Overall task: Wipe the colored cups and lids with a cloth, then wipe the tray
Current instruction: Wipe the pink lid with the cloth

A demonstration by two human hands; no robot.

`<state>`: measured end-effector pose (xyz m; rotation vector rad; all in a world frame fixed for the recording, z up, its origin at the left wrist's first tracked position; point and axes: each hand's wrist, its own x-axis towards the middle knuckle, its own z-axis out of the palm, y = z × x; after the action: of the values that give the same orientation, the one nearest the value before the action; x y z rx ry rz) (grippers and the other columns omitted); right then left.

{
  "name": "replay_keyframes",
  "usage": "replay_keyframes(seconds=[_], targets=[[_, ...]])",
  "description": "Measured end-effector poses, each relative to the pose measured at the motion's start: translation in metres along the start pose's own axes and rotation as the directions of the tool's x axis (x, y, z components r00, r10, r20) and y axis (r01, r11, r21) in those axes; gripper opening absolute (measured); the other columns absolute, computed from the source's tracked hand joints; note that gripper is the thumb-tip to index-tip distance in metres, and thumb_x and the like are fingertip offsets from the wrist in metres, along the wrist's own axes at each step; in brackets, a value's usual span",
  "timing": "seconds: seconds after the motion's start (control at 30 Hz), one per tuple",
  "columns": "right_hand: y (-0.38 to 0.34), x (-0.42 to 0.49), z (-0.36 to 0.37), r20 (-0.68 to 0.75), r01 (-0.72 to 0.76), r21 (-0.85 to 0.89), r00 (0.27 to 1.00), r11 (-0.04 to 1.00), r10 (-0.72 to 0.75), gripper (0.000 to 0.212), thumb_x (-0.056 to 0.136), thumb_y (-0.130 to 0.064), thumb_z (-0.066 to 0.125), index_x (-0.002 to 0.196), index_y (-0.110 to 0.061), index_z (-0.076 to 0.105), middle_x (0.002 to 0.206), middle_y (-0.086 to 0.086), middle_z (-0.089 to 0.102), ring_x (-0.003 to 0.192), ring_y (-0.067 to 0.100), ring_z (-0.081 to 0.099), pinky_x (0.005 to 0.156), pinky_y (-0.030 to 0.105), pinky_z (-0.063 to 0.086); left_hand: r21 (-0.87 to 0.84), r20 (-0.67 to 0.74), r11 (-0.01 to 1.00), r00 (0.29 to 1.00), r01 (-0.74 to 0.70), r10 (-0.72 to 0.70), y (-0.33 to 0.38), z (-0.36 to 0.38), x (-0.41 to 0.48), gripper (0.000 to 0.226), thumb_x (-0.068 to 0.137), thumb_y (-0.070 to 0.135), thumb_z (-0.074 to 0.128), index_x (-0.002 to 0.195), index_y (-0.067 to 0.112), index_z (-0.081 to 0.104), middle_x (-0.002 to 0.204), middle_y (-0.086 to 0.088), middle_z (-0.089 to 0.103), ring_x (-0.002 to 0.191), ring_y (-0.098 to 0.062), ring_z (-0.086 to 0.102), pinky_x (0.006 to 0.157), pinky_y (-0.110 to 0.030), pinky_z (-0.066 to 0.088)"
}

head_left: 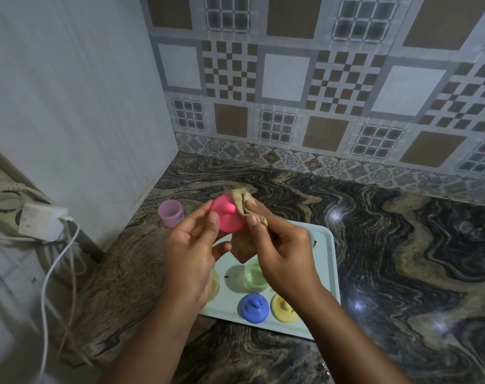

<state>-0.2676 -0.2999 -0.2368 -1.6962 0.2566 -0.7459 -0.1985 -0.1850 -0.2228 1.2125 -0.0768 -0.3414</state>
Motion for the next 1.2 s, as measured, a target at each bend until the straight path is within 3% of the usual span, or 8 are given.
replay_keyframes(seconds=[0.2, 0.43, 0.57, 0.7, 0.87, 0.93, 1.07, 1.2], targets=[[0.0, 0.001, 0.001, 0.045, 0.011, -0.021, 0.999, 1.0, -0.01, 0.033, 0.102, -0.019, 0.06, 0.109, -0.05, 0.068, 0.077, 0.002, 0.079, 0.056, 0.022, 0.074, 0.059, 0.046, 0.061, 0.121, 0.159, 0.99, 0.986, -0.067, 0.048, 0.0, 0.002, -0.008, 0.059, 0.09, 0.004, 0.058, 0.147, 0.013, 0.044, 0.125, 0.0, 0.07, 0.115, -0.017, 0.066, 0.091, -0.039, 0.057], [-0.001, 0.014, -0.004, 0.088, -0.117, -0.078, 0.988, 0.99, 0.124, 0.022, 0.104, -0.023, 0.057, 0.117, -0.018, 0.074, 0.069, 0.008, 0.077, 0.057, 0.025, 0.074, 0.063, 0.048, 0.061, 0.098, 0.133, 0.995, 0.991, 0.014, -0.027, -0.003, -0.007, -0.006, 0.041, 0.096, 0.008, 0.053, 0.136, 0.018, 0.054, 0.11, -0.002, 0.075, 0.106, -0.021, 0.07, 0.085, -0.046, 0.055], [-0.003, 0.014, 0.003, 0.076, -0.19, -0.012, 0.979, 0.982, 0.19, 0.022, 0.104, -0.018, 0.057, 0.111, -0.009, 0.076, 0.11, 0.003, 0.078, 0.059, 0.026, 0.075, 0.058, 0.048, 0.062, 0.114, 0.116, 0.993, 0.993, -0.022, 0.009, -0.005, 0.0, -0.011, 0.056, 0.088, 0.015, 0.06, 0.142, 0.018, 0.048, 0.114, 0.002, 0.074, 0.107, -0.016, 0.07, 0.086, -0.045, 0.056], [0.002, 0.009, -0.003, 0.077, -0.186, 0.059, 0.98, 0.981, 0.181, 0.024, 0.104, -0.023, 0.057, 0.119, -0.015, 0.073, 0.089, 0.009, 0.08, 0.078, 0.034, 0.077, 0.073, 0.046, 0.063, 0.052, 0.041, 0.999, 0.999, 0.01, -0.012, -0.005, -0.002, -0.006, 0.043, 0.094, 0.009, 0.058, 0.136, 0.017, 0.051, 0.111, 0.0, 0.075, 0.105, -0.016, 0.071, 0.08, -0.044, 0.057], [0.009, 0.0, -0.001, 0.02, -0.007, -0.096, 1.0, 0.995, 0.009, 0.027, 0.098, -0.024, 0.063, 0.122, -0.023, 0.074, 0.131, -0.006, 0.069, 0.111, 0.004, 0.069, 0.09, 0.034, 0.06, 0.028, 0.118, 0.998, 0.991, 0.059, -0.062, -0.001, -0.005, -0.004, 0.037, 0.098, 0.007, 0.05, 0.134, 0.015, 0.057, 0.116, -0.006, 0.073, 0.107, -0.02, 0.069, 0.077, -0.036, 0.057], [0.004, 0.005, -0.006, -0.005, -0.029, -0.105, 1.0, 0.994, 0.029, 0.023, 0.1, -0.02, 0.063, 0.119, -0.019, 0.075, 0.123, -0.005, 0.073, 0.108, 0.006, 0.071, 0.089, 0.035, 0.061, 0.029, 0.177, 0.997, 0.982, 0.069, -0.073, -0.001, -0.005, -0.005, 0.037, 0.096, 0.006, 0.05, 0.13, 0.016, 0.06, 0.112, -0.003, 0.074, 0.102, -0.016, 0.069, 0.071, -0.032, 0.056], [-0.005, 0.013, -0.01, -0.012, -0.136, -0.112, 0.991, 0.984, 0.136, 0.025, 0.104, -0.027, 0.058, 0.1, -0.014, 0.078, 0.07, 0.007, 0.077, 0.062, 0.027, 0.074, 0.057, 0.049, 0.058, 0.049, 0.252, 0.997, 0.965, 0.06, -0.07, 0.0, -0.001, -0.011, 0.049, 0.089, 0.014, 0.056, 0.138, 0.014, 0.054, 0.122, 0.0, 0.071, 0.113, -0.019, 0.067, 0.085, -0.045, 0.058], [-0.009, 0.016, -0.01, 0.047, -0.198, 0.069, 0.98, 0.978, 0.195, 0.025, 0.106, -0.024, 0.054, 0.108, -0.013, 0.076, 0.067, 0.015, 0.075, 0.062, 0.034, 0.074, 0.068, 0.052, 0.061, 0.056, 0.176, 0.998, 0.984, 0.018, -0.028, 0.001, 0.005, -0.009, 0.052, 0.084, 0.014, 0.062, 0.136, 0.014, 0.053, 0.102, 0.0, 0.077, 0.092, -0.012, 0.073, 0.077, -0.041, 0.062]])
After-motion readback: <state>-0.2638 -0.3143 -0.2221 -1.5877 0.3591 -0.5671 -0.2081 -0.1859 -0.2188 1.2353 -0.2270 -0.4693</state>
